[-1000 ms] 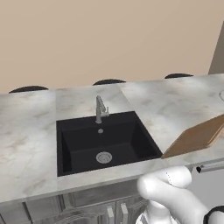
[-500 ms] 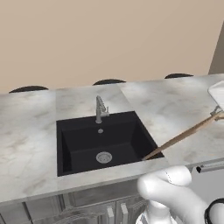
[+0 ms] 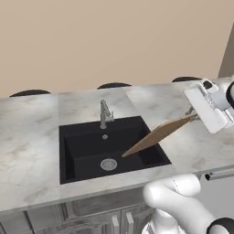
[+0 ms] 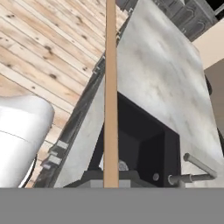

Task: Move the cutting board and knife to the sink. Then move spray from the cabinet to the counter.

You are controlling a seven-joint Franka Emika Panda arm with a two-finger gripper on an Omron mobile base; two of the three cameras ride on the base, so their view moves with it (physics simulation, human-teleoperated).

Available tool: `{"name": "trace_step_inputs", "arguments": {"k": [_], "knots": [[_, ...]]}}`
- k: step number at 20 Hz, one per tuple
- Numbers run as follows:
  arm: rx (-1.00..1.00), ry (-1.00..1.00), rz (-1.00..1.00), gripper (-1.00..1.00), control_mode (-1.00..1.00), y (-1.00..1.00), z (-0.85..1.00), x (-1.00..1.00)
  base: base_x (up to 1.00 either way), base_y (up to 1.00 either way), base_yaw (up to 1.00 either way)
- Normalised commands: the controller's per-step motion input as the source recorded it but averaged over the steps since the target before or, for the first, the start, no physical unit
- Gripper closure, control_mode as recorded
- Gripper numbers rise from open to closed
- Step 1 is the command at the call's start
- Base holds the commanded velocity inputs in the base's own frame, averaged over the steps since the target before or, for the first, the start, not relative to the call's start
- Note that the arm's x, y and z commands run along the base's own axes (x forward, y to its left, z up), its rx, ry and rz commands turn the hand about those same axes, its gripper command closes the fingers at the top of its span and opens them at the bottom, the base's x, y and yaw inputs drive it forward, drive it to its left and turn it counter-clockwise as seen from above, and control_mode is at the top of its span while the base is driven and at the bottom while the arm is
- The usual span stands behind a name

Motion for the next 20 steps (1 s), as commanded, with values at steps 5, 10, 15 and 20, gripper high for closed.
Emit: {"name": "trace_step_inputs", "arguments": {"k": [5,10,15,20], "knots": [[-0.05,0.02,-0.12,1.0,-1.0,0.55,-0.09,0.65,0.0,0.0,0.0],[-0.03,0.0,-0.06,1.0,-1.0,0.31,-0.18,0.6,0.0,0.0,0.0],[0.0,0.06,0.0,1.0,-1.0,0.0,-0.32,0.36,0.0,0.0,0.0],[0.0,0.19,0.04,1.0,-1.0,-0.01,-0.31,0.21,0.0,0.0,0.0]]}}
